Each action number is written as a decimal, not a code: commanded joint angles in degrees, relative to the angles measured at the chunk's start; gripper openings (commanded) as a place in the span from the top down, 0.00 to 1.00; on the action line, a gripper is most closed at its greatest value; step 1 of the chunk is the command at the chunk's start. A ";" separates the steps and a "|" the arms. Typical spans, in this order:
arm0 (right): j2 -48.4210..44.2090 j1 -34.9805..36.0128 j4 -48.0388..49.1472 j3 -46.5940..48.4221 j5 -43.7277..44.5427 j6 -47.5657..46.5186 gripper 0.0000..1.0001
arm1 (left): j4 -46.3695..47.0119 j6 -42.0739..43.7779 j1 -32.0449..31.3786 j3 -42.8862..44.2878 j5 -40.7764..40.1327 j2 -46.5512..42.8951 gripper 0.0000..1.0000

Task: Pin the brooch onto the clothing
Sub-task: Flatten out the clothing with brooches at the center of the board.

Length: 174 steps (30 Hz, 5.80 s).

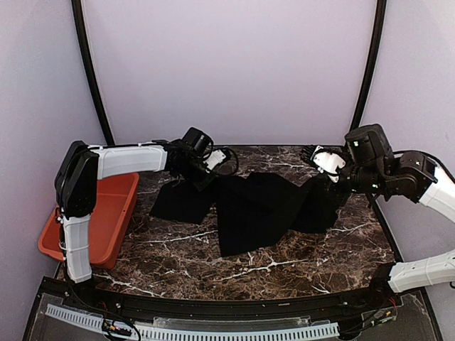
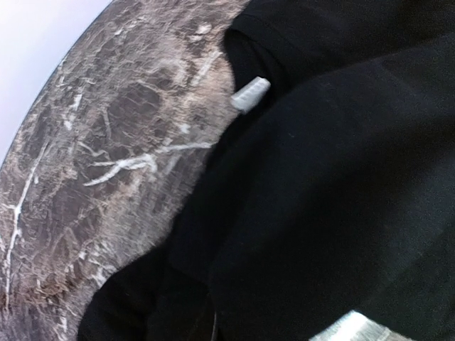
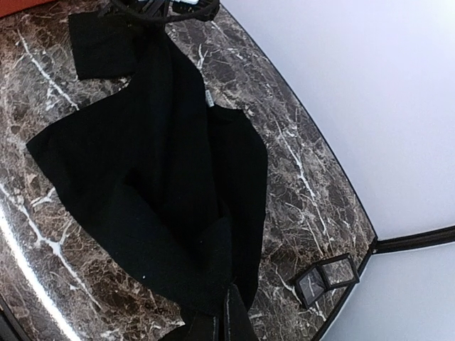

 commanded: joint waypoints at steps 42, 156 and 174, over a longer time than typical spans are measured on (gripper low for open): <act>41.81 -19.99 12.07 26.05 -16.48 6.59 0.03 | -10.64 -9.53 12.24 9.11 6.33 3.60 0.01; 52.58 -23.28 28.34 12.07 -2.65 23.92 0.12 | 6.74 -47.26 -2.65 -21.45 -10.21 -4.40 0.11; 63.09 -24.21 27.01 23.42 -3.48 22.84 0.12 | 2.94 -46.53 -10.21 -30.09 -12.09 -15.18 0.01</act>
